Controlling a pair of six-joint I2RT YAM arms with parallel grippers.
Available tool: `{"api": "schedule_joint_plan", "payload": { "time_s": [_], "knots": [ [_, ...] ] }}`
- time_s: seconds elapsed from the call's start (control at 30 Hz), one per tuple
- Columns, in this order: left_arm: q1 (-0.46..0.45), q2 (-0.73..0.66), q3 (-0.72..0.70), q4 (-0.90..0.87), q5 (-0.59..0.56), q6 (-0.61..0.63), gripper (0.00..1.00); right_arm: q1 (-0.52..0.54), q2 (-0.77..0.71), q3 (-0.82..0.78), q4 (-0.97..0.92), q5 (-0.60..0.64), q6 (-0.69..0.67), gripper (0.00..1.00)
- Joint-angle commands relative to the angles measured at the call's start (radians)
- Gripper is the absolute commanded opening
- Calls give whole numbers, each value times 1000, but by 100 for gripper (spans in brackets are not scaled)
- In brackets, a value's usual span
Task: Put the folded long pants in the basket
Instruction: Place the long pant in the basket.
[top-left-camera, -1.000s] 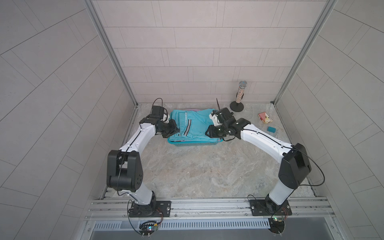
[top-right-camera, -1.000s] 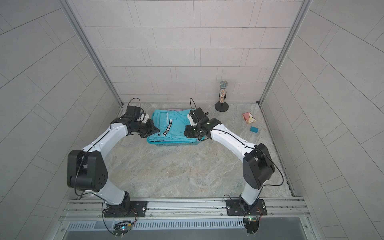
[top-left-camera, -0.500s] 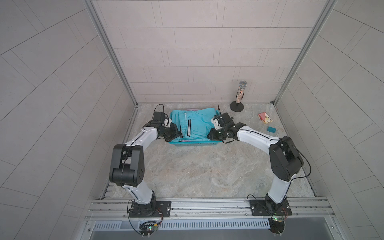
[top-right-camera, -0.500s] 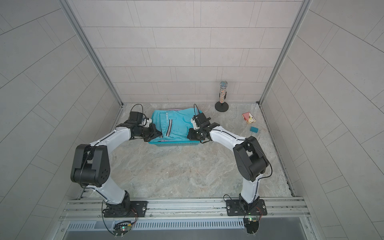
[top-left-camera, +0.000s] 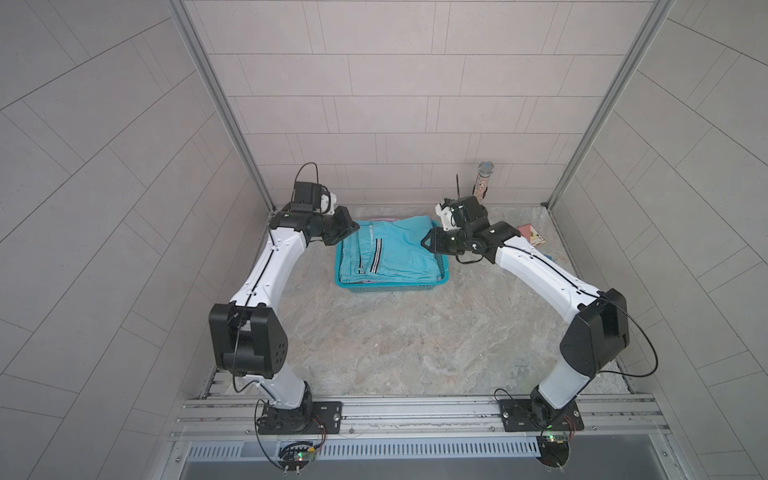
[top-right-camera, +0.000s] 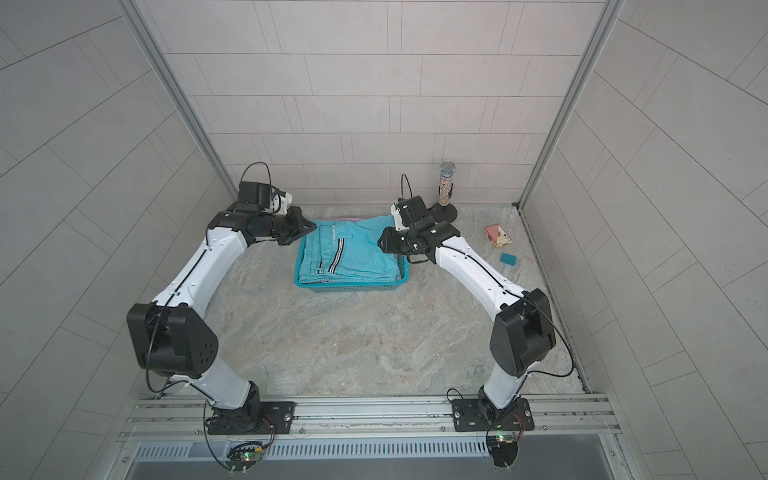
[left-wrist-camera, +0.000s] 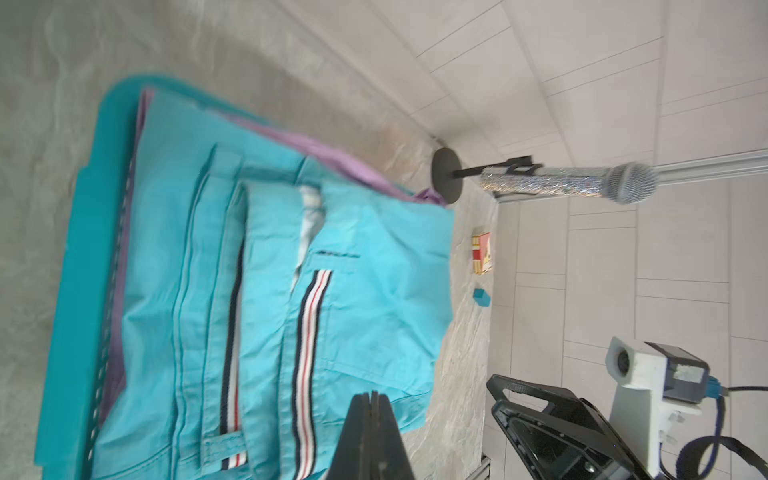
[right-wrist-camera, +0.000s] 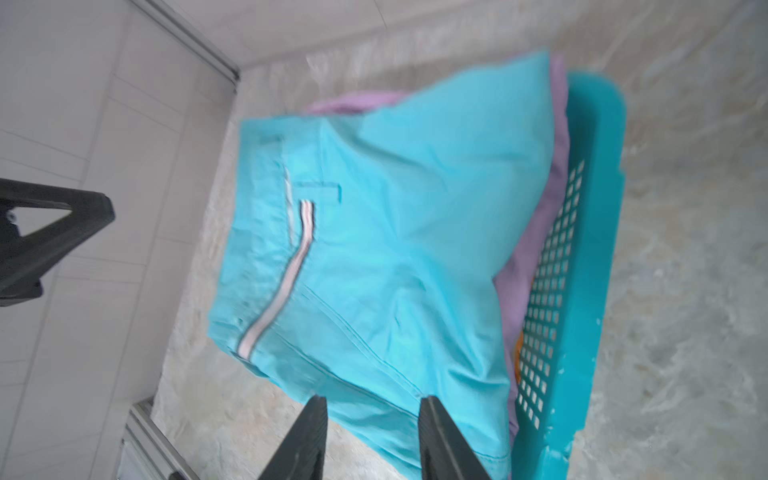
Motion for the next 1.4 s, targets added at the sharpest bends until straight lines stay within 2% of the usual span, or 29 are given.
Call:
{"api": "schedule_joint_plan", "payload": {
  "time_s": [0.0,0.2,0.37,0.43,0.57,0.77,0.8,0.83,0.87,0.9,0.93,0.97,1.03,1.1,1.17,1.2,1.3,1.37],
  "knots": [
    [-2,108,97,-84,-18,25,0,-14,104,102,-30,9,17,40],
    [-2,315,200,-103,9,48,0,-48,363,249,56,51,2,39],
    [4,471,240,-107,-33,98,0,-77,530,301,88,61,-2,35],
    [8,502,238,-125,-40,117,0,-85,540,278,84,72,-3,35],
    [16,479,164,-61,-51,101,0,-93,510,216,90,132,-37,36],
    [13,393,167,-64,-34,102,0,-106,456,250,78,94,-69,40],
    [13,363,166,-65,-37,104,9,-106,433,261,69,93,-82,43],
    [13,331,166,-66,-44,108,23,-106,409,266,65,94,-92,45],
    [12,291,160,-66,-62,114,43,-107,377,265,66,96,-107,48],
    [13,247,150,-67,-86,126,57,-107,338,255,67,101,-120,53],
    [14,201,138,-62,-114,135,65,-108,301,238,76,108,-130,57],
    [14,145,107,-43,-152,149,70,-112,256,209,91,112,-141,62],
    [18,21,8,40,-234,158,75,-122,157,114,161,126,-157,68],
    [18,-134,-172,217,-360,151,80,-140,42,-44,287,154,-171,74],
    [20,-283,-352,366,-479,150,97,-152,-68,-228,424,238,-187,84],
    [19,-357,-450,446,-551,157,100,-163,-121,-319,491,281,-199,87],
    [23,-533,-719,654,-775,163,100,-186,-244,-569,656,423,-259,88],
    [25,-610,-898,802,-855,201,100,-192,-315,-726,794,504,-340,88]
  ]
}}
